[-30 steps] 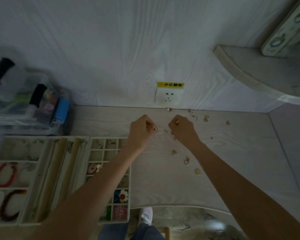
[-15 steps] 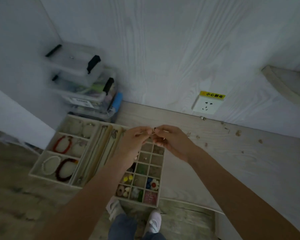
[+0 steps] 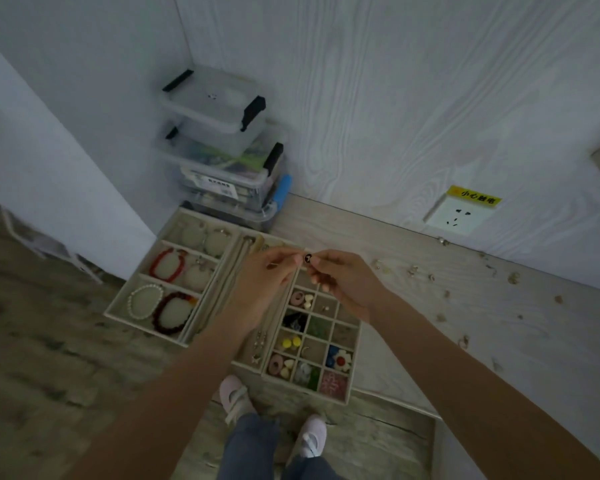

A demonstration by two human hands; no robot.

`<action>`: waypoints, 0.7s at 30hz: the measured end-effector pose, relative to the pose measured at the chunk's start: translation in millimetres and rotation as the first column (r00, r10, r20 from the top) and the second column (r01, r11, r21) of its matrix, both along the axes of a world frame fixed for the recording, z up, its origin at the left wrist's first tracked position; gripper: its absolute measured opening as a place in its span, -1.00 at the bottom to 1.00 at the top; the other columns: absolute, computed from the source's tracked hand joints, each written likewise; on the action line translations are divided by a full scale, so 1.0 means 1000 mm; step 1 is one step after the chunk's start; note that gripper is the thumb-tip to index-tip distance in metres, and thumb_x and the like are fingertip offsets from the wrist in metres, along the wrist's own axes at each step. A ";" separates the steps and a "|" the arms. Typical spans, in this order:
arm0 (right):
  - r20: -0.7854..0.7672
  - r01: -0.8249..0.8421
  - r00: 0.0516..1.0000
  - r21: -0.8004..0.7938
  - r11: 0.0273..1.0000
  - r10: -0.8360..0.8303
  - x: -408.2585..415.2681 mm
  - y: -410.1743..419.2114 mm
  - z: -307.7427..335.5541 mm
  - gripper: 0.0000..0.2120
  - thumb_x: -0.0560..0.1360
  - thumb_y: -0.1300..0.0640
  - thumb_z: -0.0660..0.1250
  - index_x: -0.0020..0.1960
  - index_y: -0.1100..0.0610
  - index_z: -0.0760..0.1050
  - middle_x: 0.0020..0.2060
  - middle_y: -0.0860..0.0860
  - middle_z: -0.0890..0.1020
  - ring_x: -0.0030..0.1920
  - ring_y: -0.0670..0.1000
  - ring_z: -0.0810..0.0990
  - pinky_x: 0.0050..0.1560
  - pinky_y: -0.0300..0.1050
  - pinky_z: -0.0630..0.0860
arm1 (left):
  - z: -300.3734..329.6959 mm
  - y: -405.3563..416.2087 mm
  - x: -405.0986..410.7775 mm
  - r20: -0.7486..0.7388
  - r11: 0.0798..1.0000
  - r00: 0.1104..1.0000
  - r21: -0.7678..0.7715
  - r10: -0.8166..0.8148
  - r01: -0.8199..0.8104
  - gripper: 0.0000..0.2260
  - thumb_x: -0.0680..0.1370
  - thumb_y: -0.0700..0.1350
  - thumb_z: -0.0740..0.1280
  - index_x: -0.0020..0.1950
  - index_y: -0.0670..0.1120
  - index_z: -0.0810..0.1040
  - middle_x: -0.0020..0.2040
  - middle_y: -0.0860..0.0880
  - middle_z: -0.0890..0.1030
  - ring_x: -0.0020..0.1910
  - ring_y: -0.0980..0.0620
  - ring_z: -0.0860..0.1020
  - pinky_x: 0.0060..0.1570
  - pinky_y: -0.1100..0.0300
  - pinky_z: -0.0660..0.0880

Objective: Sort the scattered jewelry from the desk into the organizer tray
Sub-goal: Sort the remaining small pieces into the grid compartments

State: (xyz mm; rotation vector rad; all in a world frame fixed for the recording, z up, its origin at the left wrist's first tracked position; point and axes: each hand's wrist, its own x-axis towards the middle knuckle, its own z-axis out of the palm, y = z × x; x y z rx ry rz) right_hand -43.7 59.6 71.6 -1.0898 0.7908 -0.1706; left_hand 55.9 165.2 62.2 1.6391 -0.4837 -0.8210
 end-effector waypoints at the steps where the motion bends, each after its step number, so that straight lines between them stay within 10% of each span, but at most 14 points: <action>1: -0.003 0.000 1.000 -0.005 1.000 0.000 0.002 0.001 -0.001 -0.86 0.56 0.33 0.21 -0.11 0.27 0.53 -0.32 0.10 0.55 -0.46 -0.12 0.51 -0.46 -0.34 0.41 | 0.001 0.000 0.003 -0.001 1.000 1.000 0.005 -0.017 0.017 -0.84 0.55 -0.23 0.30 -0.16 -0.05 0.62 -0.48 0.08 0.44 -0.47 0.21 0.39 -0.41 0.35 0.32; 11: -0.219 -0.080 0.975 -0.177 0.981 0.040 0.004 -0.010 -0.008 -0.81 0.56 0.29 0.20 -0.14 0.29 0.56 -0.39 0.06 0.53 -0.44 -0.06 0.39 -0.47 -0.33 0.33 | -0.009 -0.007 0.012 0.183 0.995 0.978 0.047 -0.101 0.093 -0.90 0.50 -0.32 0.35 -0.03 -0.24 0.62 -0.20 -0.09 0.65 -0.30 0.25 0.61 -0.22 0.41 0.53; 15: -0.460 -0.205 0.886 -0.509 0.836 -0.062 -0.010 -0.032 -0.018 -0.83 0.55 0.21 0.23 0.00 0.23 0.58 -0.27 0.05 0.56 -0.33 0.01 0.49 -0.39 -0.26 0.38 | -0.025 -0.019 0.012 0.391 0.959 0.890 0.244 -0.234 0.145 -0.94 0.47 -0.22 0.40 -0.08 -0.18 0.64 -0.20 -0.06 0.66 -0.28 0.18 0.59 -0.23 0.43 0.49; 21: -0.616 -0.535 0.783 -0.597 0.598 0.085 -0.036 -0.036 -0.034 -0.68 0.50 0.19 0.33 0.25 0.19 0.49 0.09 0.12 0.60 -0.06 0.05 0.59 -0.19 -0.34 0.37 | -0.055 -0.028 0.010 0.425 0.844 0.808 0.513 -0.409 0.157 -0.93 0.49 -0.07 0.40 -0.06 -0.01 0.66 -0.10 0.04 0.68 -0.16 0.15 0.61 -0.05 0.15 0.58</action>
